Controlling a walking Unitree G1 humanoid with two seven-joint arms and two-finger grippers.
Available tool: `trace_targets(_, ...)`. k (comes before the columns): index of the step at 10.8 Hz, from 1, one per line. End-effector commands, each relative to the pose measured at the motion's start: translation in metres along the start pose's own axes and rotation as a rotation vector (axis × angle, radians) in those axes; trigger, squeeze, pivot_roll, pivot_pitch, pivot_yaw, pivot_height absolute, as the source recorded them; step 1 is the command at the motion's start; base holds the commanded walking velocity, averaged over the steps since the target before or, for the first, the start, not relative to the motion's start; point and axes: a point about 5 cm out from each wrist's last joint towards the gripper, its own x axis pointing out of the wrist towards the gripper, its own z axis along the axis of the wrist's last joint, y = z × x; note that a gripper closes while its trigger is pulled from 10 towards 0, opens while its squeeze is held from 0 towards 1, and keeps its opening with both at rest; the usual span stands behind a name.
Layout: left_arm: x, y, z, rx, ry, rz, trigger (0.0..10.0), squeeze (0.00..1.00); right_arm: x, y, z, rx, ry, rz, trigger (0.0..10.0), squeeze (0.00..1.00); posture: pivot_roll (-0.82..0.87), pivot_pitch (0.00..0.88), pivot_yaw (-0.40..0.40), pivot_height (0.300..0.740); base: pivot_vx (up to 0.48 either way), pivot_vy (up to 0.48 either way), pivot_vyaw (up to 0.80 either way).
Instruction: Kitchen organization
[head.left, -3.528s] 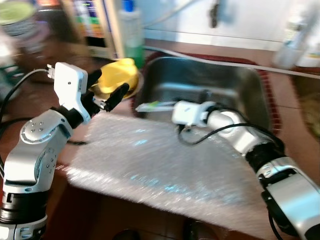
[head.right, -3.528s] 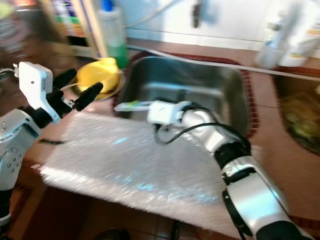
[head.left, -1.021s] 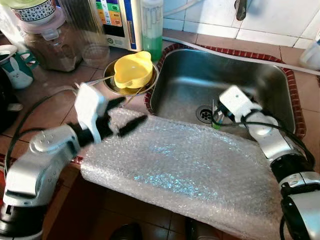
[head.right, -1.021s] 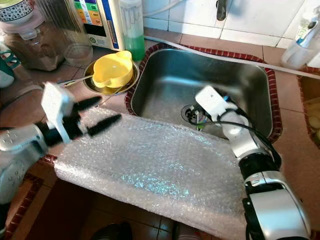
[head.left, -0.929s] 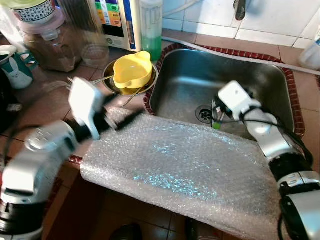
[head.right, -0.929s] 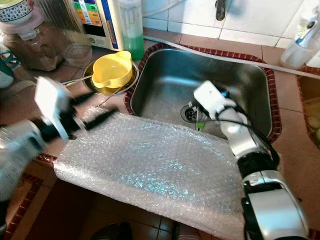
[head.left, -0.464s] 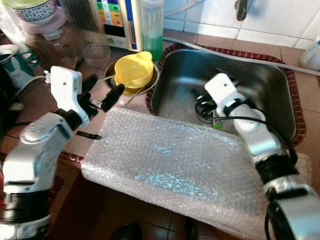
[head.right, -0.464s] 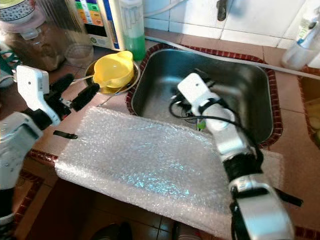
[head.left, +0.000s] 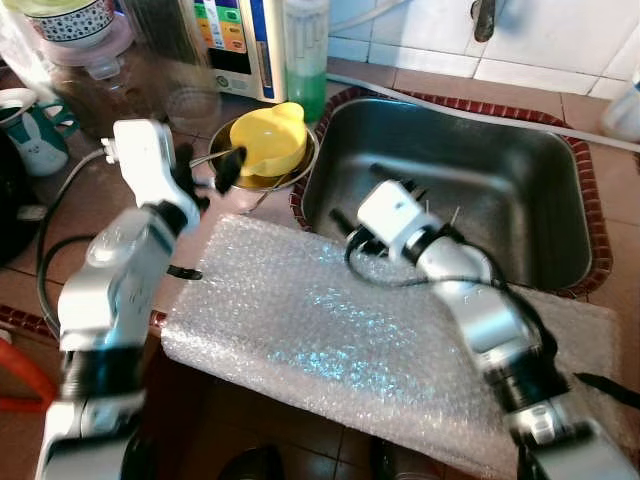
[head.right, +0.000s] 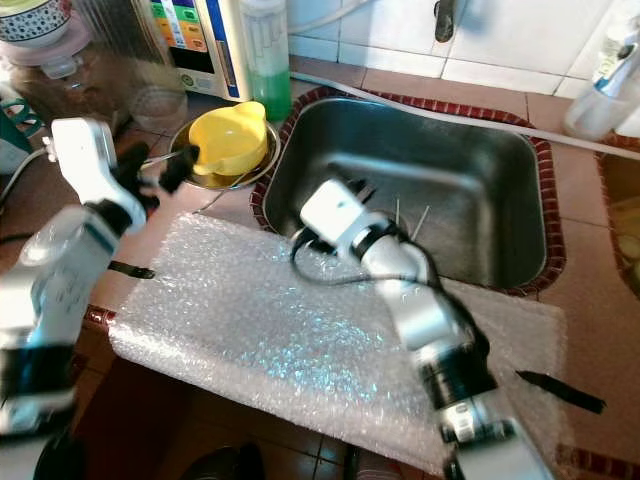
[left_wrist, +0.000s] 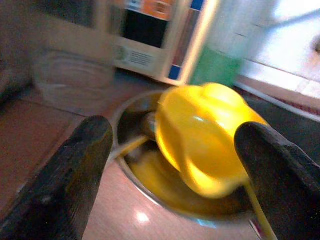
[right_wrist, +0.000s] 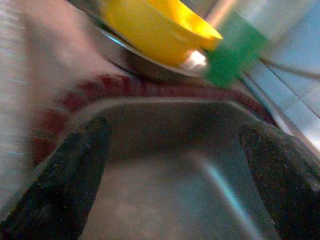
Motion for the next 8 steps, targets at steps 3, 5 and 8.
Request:
trace_targets(3,0.01,0.003,0.0,-0.027,0.01,0.052,10.0,0.0,-0.003,0.027,0.026,0.034,-0.055,0.084,10.0,1.0,-0.07,0.234,0.078,0.74,0.0,0.0,0.0)
trace_targets(5,0.018,0.001,-0.005,-0.021,0.042,0.058,10.0,0.0,-0.007,0.025,0.034,0.037,-0.04,0.053,10.0,0.82,-0.08,0.234,0.082,0.74,0.0,0.0,0.0)
trace_targets(8,0.018,0.003,-0.004,-0.039,0.031,0.061,10.0,0.0,-0.013,0.004,0.015,-0.005,0.088,-0.074,10.0,0.71,-0.08,0.234,0.08,0.74,0.0,0.0,0.0)
